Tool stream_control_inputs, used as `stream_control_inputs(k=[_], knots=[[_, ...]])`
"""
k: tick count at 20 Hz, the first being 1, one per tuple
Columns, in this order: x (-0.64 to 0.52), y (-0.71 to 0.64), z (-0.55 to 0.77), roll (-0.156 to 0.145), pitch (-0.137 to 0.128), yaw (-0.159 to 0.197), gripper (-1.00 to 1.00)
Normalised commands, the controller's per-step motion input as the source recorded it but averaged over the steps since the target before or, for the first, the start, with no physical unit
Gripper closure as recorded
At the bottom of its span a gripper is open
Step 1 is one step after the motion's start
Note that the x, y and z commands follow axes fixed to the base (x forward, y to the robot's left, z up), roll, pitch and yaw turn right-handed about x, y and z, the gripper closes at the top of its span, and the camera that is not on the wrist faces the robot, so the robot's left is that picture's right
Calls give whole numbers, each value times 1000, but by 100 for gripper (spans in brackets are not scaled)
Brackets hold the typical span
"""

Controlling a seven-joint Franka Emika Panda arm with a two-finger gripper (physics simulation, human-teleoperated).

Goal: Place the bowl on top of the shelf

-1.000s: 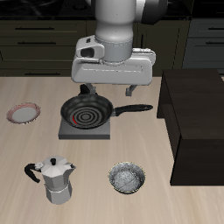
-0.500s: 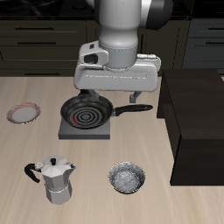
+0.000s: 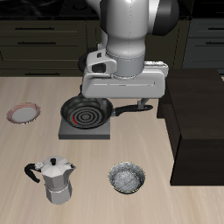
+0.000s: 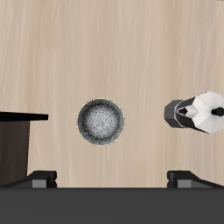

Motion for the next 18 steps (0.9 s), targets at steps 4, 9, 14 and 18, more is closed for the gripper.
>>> stream_control_inputs(k=[4,9,14,18], knots=[[93,27,-249,-5,22,21,-100],[60,13,-333,-5,28,1,-100],[22,-56,-235,-7,15,-6,-100],[36,-61,-155,-21,10,-14,-100]])
